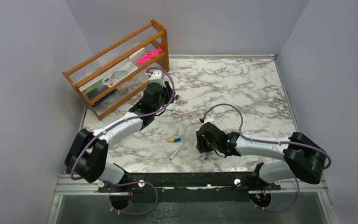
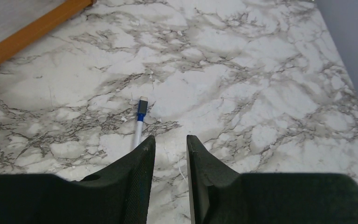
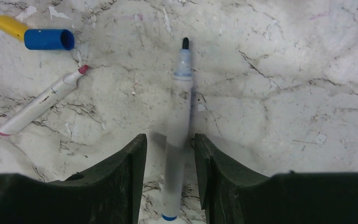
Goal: Insert the pens into the pen caps
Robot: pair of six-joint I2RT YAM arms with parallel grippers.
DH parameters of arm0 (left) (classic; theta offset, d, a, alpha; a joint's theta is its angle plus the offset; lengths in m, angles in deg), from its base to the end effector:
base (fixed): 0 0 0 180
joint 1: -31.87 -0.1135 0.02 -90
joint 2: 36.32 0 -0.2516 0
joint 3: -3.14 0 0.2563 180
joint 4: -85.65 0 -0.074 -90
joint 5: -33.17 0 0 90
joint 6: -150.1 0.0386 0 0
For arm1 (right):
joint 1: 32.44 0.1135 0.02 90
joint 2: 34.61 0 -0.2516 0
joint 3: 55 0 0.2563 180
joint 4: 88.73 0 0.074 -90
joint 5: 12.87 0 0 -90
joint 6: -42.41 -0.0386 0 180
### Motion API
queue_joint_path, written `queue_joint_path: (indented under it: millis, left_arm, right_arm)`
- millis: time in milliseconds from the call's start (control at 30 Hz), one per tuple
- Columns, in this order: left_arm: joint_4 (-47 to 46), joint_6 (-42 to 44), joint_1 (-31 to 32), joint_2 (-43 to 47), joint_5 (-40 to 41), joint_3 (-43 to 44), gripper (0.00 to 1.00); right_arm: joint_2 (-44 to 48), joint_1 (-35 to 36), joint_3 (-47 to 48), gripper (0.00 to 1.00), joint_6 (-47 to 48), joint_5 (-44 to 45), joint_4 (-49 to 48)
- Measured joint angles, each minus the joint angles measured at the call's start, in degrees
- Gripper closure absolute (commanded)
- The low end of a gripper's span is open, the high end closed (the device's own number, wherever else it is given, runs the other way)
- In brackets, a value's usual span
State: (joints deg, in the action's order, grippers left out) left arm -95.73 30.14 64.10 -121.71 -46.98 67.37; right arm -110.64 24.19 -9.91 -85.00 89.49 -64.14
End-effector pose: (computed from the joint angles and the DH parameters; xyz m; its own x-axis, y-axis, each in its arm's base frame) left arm 0.2947 -0.1780 0.2339 -0.4424 -0.3027 -0.8442 0.1943 0.8866 -0.4198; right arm 0.1402 0.1978 0.1338 -0.8153 -0.1590 -0.5568 -0.3196 0.9254 0.2037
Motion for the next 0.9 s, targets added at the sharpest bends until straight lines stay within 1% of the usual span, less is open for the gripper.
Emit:
queue_joint_path:
  millis: [33,100,200,233,300,400,433,567,667,700,767,800,900]
  left_arm:
    - [0.0,0.2,0.1,2.5,0.2,-1.1,0.66]
    - [0.2,0.5,0.2,7.3,0.7,-3.0,0.66]
    - [1.3,1.4,0.2,13.3,1.4,-5.6,0.66]
    - [1.7,1.6,0.2,14.8,1.4,-6.5,0.60]
    - [2.8,1.6,0.2,18.1,1.4,-9.0,0.43]
    - [4.4,0.4,-0.7,22.8,-0.3,-13.2,0.27]
    - [5.1,-0.4,-1.3,24.2,-1.8,-14.3,0.25]
    - [4.9,-4.2,-4.1,29.0,-9.5,-16.2,0.23]
    - [0.9,-8.1,-4.4,31.8,-16.6,-16.5,0.24]
    - [-1.1,-9.5,-4.4,32.2,-18.6,-16.6,0.24]
    - [-8.0,-13.8,-4.2,33.4,-23.0,-18.3,0.26]
    - [-12.0,-16.1,-3.9,33.9,-24.9,-19.7,0.26]
    - [-20.9,-21.1,-2.7,35.5,-27.4,-24.5,0.25]
  right_arm:
    - [-0.9,0.2,0.7,0.59,0.2,0.0,0.2]
    - [-3.1,0.5,2.8,0.69,0.2,0.0,0.9]
    - [-6.4,1.1,5.6,0.94,0.2,0.0,1.4]
    - [-7.0,1.2,6.0,0.98,0.2,0.0,1.4]
    - [-7.3,1.4,6.6,0.98,-0.1,0.0,1.6]
    - [-7.2,1.4,7.0,0.98,-0.6,0.0,2.6]
    - [-6.8,1.4,7.3,0.98,-0.8,0.0,3.1]
    - [-2.1,1.4,10.1,0.98,-1.2,0.8,4.4]
    - [4.1,1.4,12.6,0.98,-1.3,2.1,2.4]
    - [6.3,1.4,13.0,0.98,-1.3,2.5,0.9]
    - [9.6,1.4,13.1,0.98,-1.6,3.4,-4.0]
    - [11.8,1.4,13.1,0.98,-1.6,3.5,-4.8]
    - [16.5,1.0,11.2,0.98,-2.5,3.7,-12.5]
